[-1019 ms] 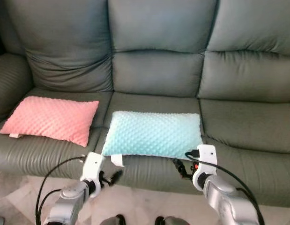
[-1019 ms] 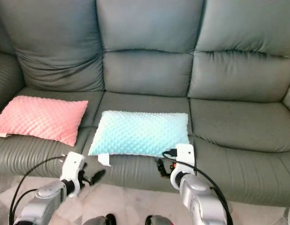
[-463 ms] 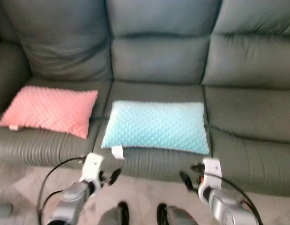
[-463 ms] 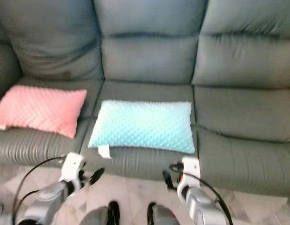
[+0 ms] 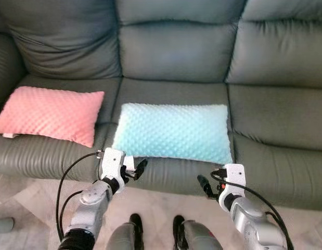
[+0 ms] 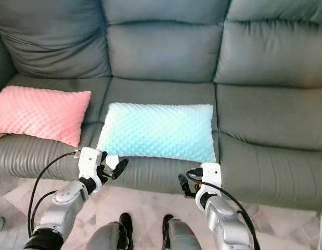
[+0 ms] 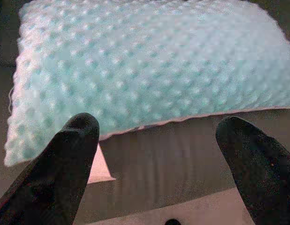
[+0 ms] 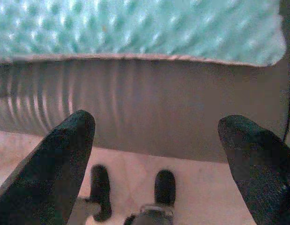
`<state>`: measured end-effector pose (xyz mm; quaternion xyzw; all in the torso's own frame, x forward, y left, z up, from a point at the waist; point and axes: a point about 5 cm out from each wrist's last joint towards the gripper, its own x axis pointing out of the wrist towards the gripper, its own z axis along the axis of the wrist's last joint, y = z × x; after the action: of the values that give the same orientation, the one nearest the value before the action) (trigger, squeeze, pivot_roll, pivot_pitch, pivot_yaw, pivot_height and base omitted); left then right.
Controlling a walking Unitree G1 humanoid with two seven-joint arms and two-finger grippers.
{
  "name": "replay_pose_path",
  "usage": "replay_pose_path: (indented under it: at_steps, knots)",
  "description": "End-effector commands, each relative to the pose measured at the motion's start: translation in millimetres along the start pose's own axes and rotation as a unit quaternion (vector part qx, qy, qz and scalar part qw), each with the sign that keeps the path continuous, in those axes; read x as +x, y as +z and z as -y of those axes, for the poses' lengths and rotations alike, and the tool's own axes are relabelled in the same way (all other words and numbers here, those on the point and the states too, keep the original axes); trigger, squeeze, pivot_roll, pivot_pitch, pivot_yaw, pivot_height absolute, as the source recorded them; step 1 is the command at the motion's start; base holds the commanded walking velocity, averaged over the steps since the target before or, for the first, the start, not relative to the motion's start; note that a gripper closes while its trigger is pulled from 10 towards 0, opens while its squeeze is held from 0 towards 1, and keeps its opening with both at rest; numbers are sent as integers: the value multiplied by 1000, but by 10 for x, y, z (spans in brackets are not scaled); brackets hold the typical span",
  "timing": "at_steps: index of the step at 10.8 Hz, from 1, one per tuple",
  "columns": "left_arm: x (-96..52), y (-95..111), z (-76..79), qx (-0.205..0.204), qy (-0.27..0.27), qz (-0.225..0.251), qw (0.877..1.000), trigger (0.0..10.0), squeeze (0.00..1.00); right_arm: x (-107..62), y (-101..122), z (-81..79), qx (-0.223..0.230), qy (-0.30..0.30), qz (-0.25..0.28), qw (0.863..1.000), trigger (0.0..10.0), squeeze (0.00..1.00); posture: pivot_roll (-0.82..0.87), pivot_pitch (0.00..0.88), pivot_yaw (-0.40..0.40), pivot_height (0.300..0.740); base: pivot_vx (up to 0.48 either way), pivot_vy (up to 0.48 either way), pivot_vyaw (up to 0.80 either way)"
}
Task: Move the pillow to the sofa
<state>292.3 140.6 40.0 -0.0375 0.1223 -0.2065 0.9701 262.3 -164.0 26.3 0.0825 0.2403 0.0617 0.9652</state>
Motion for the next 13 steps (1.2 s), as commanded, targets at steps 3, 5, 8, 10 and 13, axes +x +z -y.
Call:
replay_pose_path:
  at_steps: [3,5,8,10,13]
  knots:
    - [-57,552,-148,20,69,127,989,10000,0,-125,439,-81,-56,-21,148,987,10000,0,-102,343,47,740,0,0,0]
    - [-158,1008,-164,47,102,210,971,10000,0,-312,876,-152,-121,-39,248,960,10000,0,-106,302,35,740,0,0,0]
    - [-363,1400,-217,93,160,277,943,10000,0,-531,1208,-272,-153,-46,325,932,10000,0,-121,234,20,740,0,0,0]
    - [-347,1426,-269,99,187,283,935,10000,0,-540,1288,-337,-163,-30,339,926,10000,0,-123,193,9,740,0,0,0]
    - [-247,1511,-234,82,198,305,928,10000,0,-435,1479,-398,-168,-6,355,920,10000,0,-112,108,-21,740,0,0,0]
